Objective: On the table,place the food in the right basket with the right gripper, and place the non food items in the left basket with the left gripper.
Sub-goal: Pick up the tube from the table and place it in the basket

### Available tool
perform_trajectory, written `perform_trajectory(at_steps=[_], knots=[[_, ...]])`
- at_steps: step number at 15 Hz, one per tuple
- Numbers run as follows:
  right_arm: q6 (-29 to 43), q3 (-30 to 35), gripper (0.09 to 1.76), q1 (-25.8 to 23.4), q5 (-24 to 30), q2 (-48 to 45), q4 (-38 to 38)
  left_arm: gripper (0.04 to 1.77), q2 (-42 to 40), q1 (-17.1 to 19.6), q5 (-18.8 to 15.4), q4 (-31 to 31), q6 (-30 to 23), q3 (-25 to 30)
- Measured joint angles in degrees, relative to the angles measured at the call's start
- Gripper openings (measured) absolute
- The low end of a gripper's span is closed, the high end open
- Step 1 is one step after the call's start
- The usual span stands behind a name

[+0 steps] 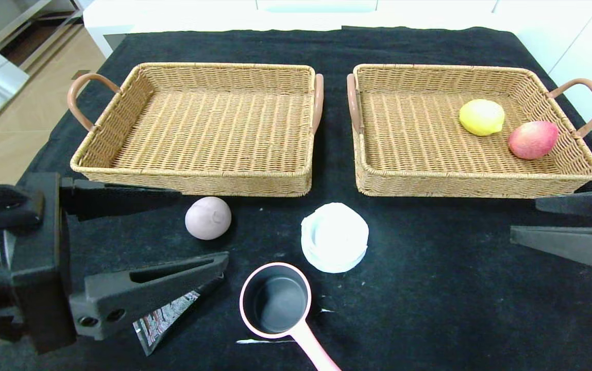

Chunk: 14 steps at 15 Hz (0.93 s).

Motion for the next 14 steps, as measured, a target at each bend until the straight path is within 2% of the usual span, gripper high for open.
perform_trajectory(at_steps=[8,14], knots=[[-0.2,1.32,1.7,-1.46,-0.05,-0.77,0.43,1.72,0.48,0.0,0.43,0.43,-0.24,-0.57],[-0.2,1.54,1.7,-1.77,-0.11,-0.11,0.46,1.72,1.05,0.18,4.12,10.02,-0.24,-3.56]])
